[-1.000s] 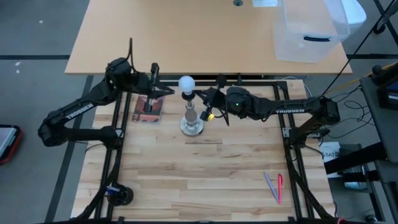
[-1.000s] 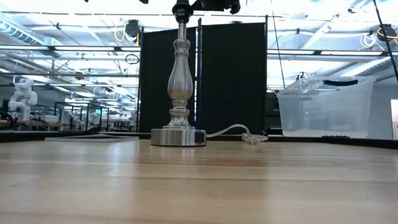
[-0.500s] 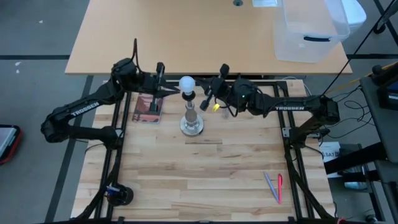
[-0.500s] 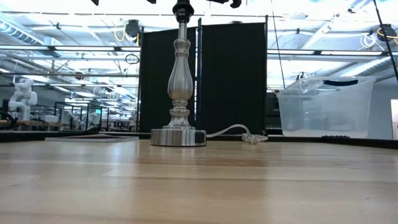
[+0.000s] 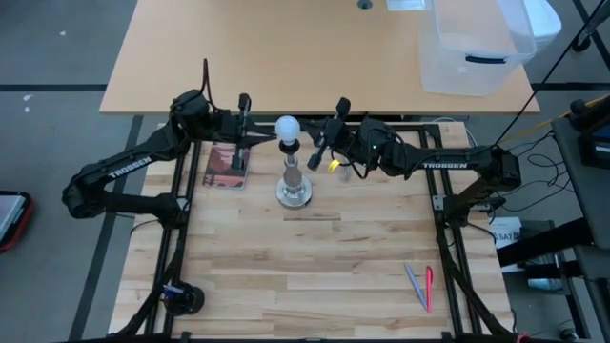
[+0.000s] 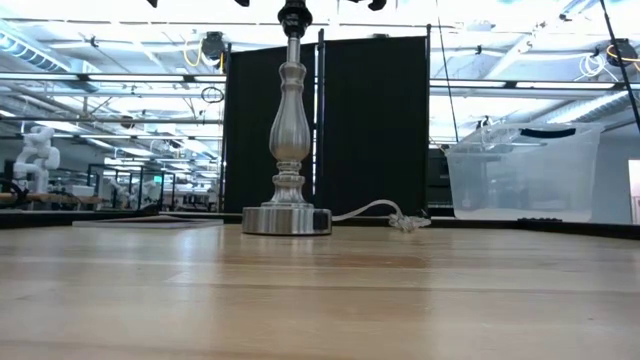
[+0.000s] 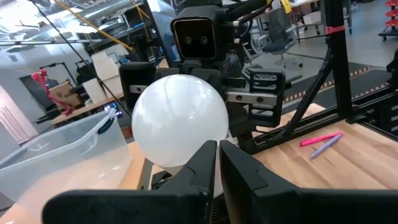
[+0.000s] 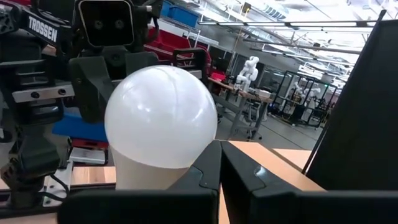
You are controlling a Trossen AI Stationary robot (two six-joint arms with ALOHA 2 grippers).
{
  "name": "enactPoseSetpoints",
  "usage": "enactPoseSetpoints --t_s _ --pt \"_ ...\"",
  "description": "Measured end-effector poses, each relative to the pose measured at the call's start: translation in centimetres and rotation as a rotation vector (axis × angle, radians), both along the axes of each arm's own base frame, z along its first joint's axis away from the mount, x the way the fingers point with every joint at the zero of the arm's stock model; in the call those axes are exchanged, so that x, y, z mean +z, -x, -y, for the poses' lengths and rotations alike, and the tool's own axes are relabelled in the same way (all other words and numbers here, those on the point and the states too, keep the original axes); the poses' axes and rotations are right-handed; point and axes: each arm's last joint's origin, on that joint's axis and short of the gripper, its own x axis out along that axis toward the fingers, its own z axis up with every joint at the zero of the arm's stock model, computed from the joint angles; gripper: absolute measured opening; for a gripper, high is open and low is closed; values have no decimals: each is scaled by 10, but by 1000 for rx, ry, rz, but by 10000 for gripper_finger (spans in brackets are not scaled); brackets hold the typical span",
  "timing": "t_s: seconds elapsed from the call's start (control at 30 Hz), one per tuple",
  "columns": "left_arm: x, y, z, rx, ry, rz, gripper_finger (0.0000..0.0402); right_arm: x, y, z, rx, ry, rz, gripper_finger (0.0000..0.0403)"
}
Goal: Screw lightbulb
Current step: Insert the white lightbulb into the silver lamp
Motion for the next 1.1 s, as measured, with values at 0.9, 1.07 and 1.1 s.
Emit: enactPoseSetpoints --t_s 0.9,1.07,1.1 --pt "-17 -6 -21 227 41 -95 29 -23 -6 -51 75 -26 -235 0" --pt "-4 11 -16 190 22 -45 29 -27 -3 -52 -57 -28 -270 0" --pt "-1 13 -13 170 17 -36 29 -26 -3 -51 -76 -25 -266 0"
